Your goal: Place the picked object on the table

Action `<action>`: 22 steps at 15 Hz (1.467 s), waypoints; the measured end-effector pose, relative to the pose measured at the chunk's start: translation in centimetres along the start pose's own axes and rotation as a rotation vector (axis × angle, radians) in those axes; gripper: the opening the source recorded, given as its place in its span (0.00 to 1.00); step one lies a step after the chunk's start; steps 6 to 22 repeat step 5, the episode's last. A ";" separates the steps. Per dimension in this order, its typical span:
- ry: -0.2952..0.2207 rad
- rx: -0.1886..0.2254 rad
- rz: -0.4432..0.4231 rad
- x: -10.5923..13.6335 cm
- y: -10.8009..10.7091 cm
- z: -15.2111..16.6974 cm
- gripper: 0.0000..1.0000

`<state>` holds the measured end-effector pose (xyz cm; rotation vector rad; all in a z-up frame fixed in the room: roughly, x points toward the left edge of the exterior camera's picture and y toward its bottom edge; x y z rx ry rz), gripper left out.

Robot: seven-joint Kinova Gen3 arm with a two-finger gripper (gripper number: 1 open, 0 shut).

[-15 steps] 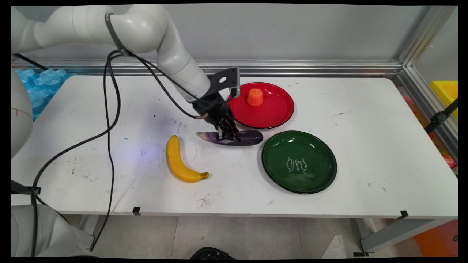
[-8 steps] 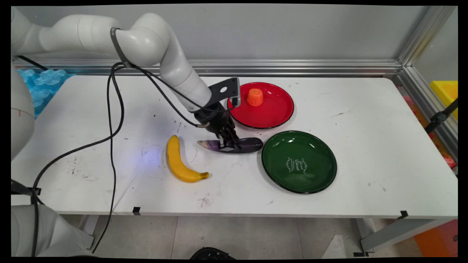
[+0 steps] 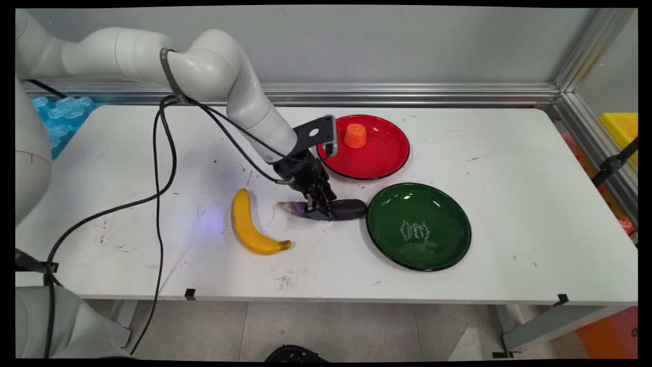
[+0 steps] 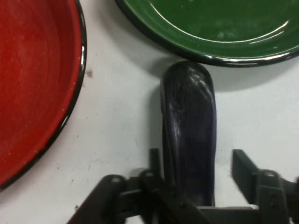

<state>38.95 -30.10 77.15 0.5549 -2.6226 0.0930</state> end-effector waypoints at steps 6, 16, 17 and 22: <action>-0.002 -0.006 0.005 0.4 -0.3 0.2 1.00; -0.002 -0.006 0.005 0.4 -0.3 0.2 1.00; -0.002 -0.006 0.005 0.4 -0.3 0.2 1.00; -0.002 -0.006 0.005 0.4 -0.3 0.2 1.00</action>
